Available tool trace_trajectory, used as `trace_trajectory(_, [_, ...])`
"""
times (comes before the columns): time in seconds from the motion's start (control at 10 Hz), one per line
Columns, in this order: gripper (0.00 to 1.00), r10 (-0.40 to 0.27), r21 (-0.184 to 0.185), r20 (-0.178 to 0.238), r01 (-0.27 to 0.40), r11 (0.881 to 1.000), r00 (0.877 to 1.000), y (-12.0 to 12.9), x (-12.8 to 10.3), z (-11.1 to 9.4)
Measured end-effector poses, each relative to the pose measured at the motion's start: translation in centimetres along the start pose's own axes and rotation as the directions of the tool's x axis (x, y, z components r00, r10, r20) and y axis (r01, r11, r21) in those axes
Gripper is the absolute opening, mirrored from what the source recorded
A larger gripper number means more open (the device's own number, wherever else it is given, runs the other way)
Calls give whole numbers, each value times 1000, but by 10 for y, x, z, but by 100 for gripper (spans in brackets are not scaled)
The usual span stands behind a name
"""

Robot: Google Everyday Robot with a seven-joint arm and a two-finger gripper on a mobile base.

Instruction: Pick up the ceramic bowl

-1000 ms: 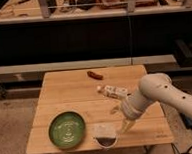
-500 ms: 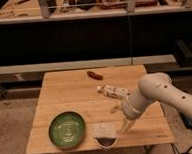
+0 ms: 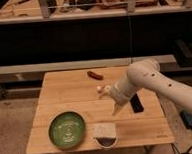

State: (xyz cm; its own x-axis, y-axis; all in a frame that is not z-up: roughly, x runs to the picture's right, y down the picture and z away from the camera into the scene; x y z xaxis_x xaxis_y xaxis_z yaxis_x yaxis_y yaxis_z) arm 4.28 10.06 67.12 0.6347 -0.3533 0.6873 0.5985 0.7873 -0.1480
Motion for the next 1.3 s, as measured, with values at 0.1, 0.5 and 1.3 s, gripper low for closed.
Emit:
trace_trajectory(0.1, [61, -82, 12, 38, 81, 997, 996, -16, -10, -2])
trace_trajectory(0.5, [61, -213, 40, 92, 210, 977, 973, -41, -28, -4])
trace_trajectory(1.3, [61, -625, -68, -93, 621, 781, 775, -29, 7, 48])
